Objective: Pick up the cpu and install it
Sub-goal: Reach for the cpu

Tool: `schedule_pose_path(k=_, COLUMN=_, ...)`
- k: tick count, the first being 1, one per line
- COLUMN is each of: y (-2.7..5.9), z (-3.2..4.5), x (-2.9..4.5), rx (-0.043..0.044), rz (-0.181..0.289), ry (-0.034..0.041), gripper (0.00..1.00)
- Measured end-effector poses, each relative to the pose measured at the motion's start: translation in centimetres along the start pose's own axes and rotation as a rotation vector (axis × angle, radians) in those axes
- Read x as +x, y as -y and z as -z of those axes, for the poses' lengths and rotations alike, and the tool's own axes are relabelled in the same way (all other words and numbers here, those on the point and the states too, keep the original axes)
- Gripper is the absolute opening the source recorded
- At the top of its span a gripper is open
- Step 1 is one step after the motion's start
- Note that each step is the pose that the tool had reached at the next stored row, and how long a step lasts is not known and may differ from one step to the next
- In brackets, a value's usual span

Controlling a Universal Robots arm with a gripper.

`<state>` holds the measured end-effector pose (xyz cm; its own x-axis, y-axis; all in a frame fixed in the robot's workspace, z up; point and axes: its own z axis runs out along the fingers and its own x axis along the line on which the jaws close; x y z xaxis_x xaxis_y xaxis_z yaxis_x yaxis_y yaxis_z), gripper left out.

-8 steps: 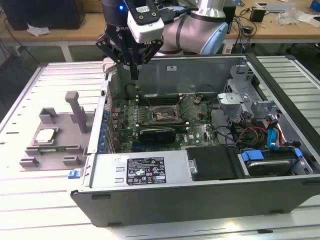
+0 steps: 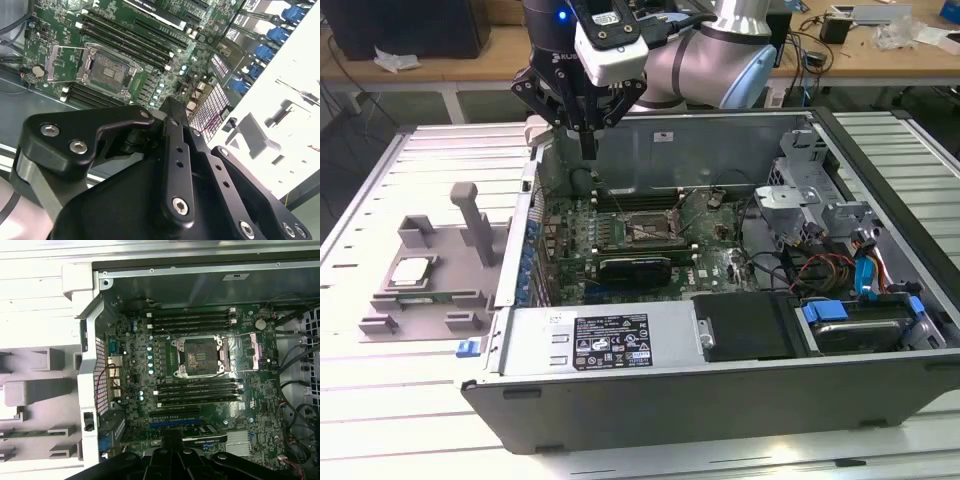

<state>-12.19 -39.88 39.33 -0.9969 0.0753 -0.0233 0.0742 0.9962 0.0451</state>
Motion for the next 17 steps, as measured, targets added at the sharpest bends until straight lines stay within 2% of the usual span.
schedule_pose_path(k=8, y=0.07, z=0.03, x=1.13, rx=0.0, rz=0.0, ry=0.0, gripper=0.11)
schedule_pose_path(k=17, y=0.08, z=0.05, x=2.03, rx=0.0001, rz=0.0, ry=0.0, gripper=0.11)
